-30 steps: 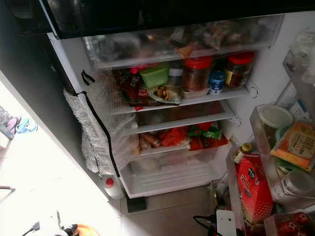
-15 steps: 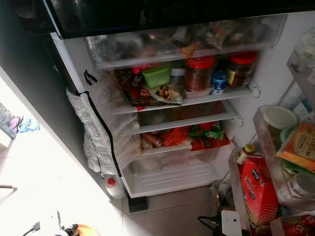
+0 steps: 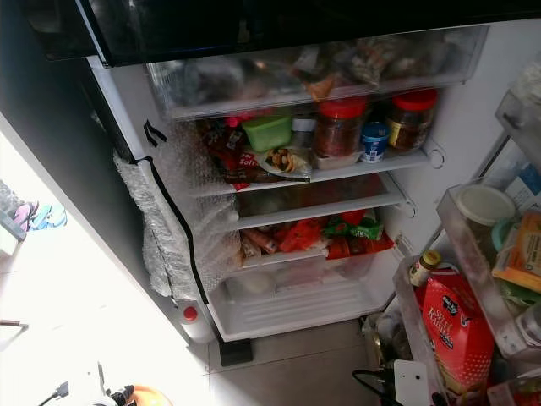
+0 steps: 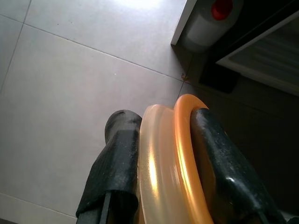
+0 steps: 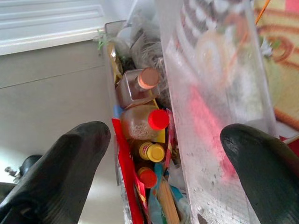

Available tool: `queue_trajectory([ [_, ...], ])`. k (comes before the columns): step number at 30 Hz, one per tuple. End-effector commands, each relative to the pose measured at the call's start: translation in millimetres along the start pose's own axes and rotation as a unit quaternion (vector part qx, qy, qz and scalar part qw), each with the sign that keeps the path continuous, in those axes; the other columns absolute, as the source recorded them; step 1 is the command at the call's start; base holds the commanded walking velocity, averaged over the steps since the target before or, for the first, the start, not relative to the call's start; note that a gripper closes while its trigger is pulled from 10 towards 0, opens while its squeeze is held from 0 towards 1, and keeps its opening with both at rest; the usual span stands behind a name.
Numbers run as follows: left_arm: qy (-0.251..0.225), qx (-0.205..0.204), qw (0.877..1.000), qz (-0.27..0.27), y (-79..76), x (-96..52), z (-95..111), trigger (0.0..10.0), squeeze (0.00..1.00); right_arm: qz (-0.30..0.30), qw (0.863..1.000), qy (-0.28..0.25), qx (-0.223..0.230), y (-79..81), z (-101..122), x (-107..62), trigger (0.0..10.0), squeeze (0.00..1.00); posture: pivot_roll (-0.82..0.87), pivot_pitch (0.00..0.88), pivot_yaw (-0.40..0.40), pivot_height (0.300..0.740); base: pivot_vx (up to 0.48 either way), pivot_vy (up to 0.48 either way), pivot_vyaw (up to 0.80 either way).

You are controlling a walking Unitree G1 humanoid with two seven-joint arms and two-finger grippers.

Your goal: Restocking fridge

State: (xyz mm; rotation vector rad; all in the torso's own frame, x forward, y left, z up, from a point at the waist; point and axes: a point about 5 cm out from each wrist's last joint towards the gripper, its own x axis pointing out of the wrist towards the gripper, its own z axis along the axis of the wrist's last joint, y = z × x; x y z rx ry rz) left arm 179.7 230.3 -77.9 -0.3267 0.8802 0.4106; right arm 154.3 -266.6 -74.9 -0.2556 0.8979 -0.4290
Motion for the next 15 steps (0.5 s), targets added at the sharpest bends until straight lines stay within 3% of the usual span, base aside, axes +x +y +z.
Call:
queue_trajectory([
  [1,0.03,-0.001,1.0,0.002,3.4,-2.0,-14.0,10.0,0.0,-0.006,1.0,-0.009,0.003,-3.4,2.9,0.8,10.0,0.0,-0.01,0.059,0.035,0.74,0.0,0.0,0.0],
  [15,0.028,-0.002,1.0,0.0,2.1,-1.7,-12.5,10.0,0.0,-0.034,0.999,-0.015,-0.026,-28.3,9.2,6.0,10.0,0.0,-0.01,0.063,0.036,0.74,0.0,0.0,0.0],
])
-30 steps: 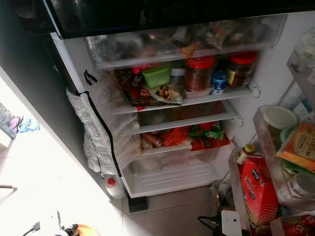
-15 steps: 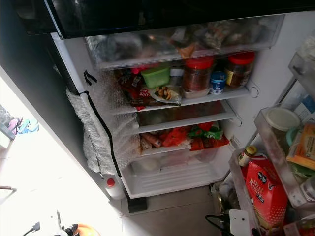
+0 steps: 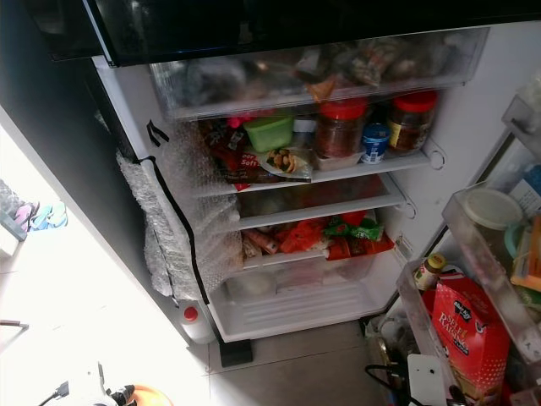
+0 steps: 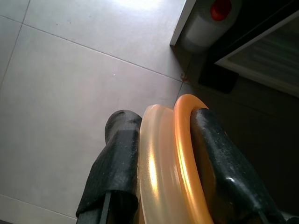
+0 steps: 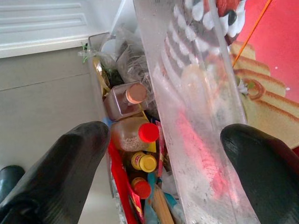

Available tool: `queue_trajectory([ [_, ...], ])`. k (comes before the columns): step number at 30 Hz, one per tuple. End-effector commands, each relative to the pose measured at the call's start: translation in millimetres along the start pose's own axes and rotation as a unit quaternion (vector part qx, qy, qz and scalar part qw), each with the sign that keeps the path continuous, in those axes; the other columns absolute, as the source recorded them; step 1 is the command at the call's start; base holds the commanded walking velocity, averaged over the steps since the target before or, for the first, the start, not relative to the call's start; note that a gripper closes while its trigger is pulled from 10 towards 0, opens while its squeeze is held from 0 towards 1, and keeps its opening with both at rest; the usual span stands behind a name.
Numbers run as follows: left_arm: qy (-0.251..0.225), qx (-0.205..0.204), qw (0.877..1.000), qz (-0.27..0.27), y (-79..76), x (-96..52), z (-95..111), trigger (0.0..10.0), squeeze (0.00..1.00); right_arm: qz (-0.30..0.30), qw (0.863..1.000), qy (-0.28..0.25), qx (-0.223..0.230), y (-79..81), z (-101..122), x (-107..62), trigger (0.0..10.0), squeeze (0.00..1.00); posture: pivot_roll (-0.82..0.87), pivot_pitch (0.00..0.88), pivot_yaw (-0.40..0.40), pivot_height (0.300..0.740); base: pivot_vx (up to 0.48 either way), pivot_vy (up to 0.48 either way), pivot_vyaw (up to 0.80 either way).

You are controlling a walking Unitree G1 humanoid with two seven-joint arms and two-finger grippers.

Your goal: Restocking fridge

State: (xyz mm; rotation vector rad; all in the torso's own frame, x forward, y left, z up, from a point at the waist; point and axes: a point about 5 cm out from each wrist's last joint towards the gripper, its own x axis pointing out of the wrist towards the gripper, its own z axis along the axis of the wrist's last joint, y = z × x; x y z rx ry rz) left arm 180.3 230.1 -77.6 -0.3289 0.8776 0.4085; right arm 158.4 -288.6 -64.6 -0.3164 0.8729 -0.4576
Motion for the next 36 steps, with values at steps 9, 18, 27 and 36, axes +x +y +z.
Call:
queue_trajectory([
  [9,0.032,0.001,0.999,-0.002,3.2,-1.9,-13.5,10.0,0.0,-0.022,1.0,0.011,-0.019,-20.8,-7.4,1.5,10.0,0.0,-0.01,0.064,0.041,0.74,0.0,0.0,0.0],
  [18,0.033,0.001,0.999,-0.005,1.8,-1.9,-14.0,10.0,0.0,0.02,0.999,0.036,-0.009,16.1,-24.2,-10.0,10.0,0.0,-0.01,0.065,0.041,0.74,0.0,0.0,0.0],
  [27,0.035,-0.001,0.999,-0.008,0.2,-2.0,-15.5,10.0,0.0,0.056,0.997,0.046,-0.005,38.0,-31.3,-17.9,10.0,0.0,-0.01,0.065,0.037,0.74,0.0,0.0,0.0],
  [36,0.029,0.017,0.999,-0.005,1.1,-2.1,-14.5,10.0,0.0,0.114,0.992,0.036,0.041,52.5,-22.0,-18.7,10.0,0.0,-0.01,0.065,0.035,0.74,0.0,0.0,0.0],
])
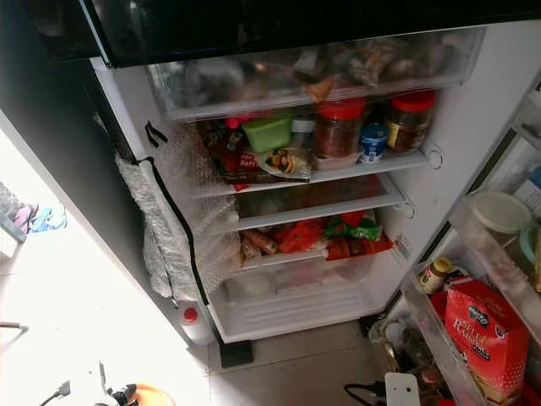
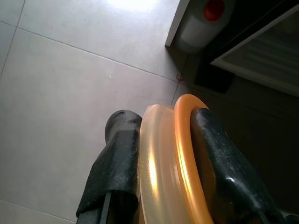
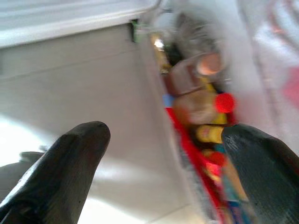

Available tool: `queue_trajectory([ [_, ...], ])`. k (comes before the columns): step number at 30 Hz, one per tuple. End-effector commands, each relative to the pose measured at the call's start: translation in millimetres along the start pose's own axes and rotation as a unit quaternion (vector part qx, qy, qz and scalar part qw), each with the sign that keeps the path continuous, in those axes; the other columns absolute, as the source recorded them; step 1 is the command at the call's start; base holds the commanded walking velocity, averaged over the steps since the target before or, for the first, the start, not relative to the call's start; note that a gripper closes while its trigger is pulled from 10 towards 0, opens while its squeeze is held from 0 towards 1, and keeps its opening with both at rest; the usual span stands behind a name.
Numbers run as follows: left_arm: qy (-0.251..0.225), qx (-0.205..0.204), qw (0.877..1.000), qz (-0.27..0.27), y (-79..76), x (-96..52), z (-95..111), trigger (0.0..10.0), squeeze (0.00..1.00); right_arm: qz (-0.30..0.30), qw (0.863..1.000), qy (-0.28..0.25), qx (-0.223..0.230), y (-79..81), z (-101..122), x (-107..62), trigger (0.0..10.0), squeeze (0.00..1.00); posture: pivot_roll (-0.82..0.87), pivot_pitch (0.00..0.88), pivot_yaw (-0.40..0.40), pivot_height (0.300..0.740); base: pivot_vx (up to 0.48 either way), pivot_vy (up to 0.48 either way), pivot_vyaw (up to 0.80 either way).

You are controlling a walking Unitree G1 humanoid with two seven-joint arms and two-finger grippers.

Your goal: Restocking fridge

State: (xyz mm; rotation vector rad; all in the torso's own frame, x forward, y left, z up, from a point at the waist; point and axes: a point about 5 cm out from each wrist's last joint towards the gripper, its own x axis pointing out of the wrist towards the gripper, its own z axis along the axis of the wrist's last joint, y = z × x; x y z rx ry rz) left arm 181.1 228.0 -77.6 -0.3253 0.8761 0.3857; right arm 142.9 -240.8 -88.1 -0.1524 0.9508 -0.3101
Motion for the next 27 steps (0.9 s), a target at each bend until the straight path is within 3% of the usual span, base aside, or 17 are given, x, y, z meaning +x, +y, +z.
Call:
queue_trajectory([
  [1,0.029,0.01,1.0,0.004,3.2,-2.2,-14.1,10.0,0.0,0.014,1.0,-0.002,0.01,5.2,0.4,-0.4,10.0,0.0,-0.01,0.065,0.035,0.74,0.0,0.0,0.0],
  [3,0.028,0.008,1.0,0.009,4.7,-2.4,-14.2,10.0,0.0,0.029,0.999,-0.001,0.016,14.0,3.3,-0.2,10.0,0.0,-0.01,0.065,0.035,0.74,0.0,-0.124,0.0],
  [10,0.028,0.008,1.0,0.007,5.2,-2.3,-13.7,10.0,0.0,0.042,0.999,0.004,0.01,19.5,2.7,-0.7,10.0,0.0,-0.01,0.065,0.036,0.74,0.0,-0.247,0.0],
  [27,0.027,0.009,1.0,0.007,2.8,-1.7,-12.1,10.0,0.0,0.038,0.999,0.015,0.007,16.9,-4.0,-2.0,10.0,0.0,-0.01,0.057,0.034,0.74,0.0,-0.099,0.0],
])
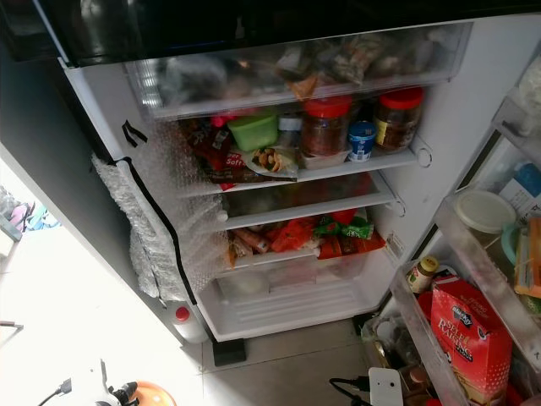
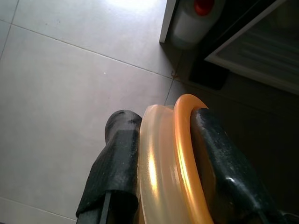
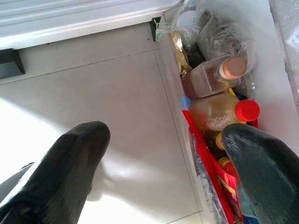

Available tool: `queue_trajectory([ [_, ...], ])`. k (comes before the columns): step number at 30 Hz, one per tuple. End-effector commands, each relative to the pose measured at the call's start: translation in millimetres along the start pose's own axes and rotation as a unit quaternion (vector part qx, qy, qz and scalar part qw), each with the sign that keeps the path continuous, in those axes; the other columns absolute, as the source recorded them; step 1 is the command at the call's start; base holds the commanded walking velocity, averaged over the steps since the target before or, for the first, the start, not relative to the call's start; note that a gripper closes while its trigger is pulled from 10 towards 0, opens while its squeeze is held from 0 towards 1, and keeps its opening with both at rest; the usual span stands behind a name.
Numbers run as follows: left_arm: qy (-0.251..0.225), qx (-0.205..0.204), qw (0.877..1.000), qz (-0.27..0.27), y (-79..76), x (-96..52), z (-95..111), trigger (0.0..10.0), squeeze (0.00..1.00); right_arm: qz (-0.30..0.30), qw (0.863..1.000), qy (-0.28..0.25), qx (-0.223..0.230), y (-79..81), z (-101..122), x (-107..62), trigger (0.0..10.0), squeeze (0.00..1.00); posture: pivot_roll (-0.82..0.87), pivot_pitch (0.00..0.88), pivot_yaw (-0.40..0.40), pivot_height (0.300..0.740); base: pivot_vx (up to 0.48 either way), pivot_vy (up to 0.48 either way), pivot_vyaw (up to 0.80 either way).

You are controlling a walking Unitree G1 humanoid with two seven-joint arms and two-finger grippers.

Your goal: Restocking fridge

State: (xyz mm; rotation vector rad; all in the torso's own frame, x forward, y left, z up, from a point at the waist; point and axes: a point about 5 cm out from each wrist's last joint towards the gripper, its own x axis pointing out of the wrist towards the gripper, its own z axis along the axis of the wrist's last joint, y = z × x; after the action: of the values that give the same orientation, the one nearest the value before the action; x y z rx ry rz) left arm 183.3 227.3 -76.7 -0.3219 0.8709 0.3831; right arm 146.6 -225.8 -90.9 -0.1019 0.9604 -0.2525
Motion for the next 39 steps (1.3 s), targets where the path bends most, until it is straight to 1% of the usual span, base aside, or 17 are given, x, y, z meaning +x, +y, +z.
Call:
queue_trajectory([
  [1,0.03,0.007,0.999,0.008,4.5,-2.2,-13.9,10.0,0.0,0.003,1.0,0.011,-0.003,1.7,-5.2,-1.1,10.0,0.0,-0.01,0.058,0.034,0.74,0.0,-0.48,0.0],
  [12,0.032,0.005,0.999,0.008,4.4,-2.4,-14.9,10.0,0.0,0.006,1.0,0.013,-0.005,3.9,-5.8,-1.3,10.0,0.0,-0.01,0.061,0.033,0.74,0.0,-0.406,0.0],
  [25,0.032,-0.001,0.999,0.011,5.9,-2.6,-15.2,10.0,0.0,0.005,1.0,0.016,-0.004,3.1,-7.8,-1.7,10.0,0.0,-0.01,0.065,0.034,0.74,0.0,0.0,0.0],
  [35,0.03,0.003,1.0,0.005,4.2,-2.4,-14.7,10.0,0.0,0.008,1.0,0.017,-0.006,4.0,-8.5,-1.9,10.0,0.0,-0.01,0.063,0.035,0.74,0.0,0.0,0.0],
  [37,0.021,0.0,1.0,-0.002,1.5,-1.6,-10.9,10.0,0.0,0.009,1.0,0.018,-0.006,3.7,-8.7,-1.9,10.0,0.0,-0.01,0.063,0.035,0.74,0.0,0.0,0.0],
  [39,-0.001,-0.011,1.0,-0.018,-3.7,0.1,-0.9,10.0,0.0,0.011,1.0,0.019,-0.009,3.7,-9.1,-1.9,10.0,0.0,-0.01,0.064,0.031,0.74,0.0,0.0,0.0],
])
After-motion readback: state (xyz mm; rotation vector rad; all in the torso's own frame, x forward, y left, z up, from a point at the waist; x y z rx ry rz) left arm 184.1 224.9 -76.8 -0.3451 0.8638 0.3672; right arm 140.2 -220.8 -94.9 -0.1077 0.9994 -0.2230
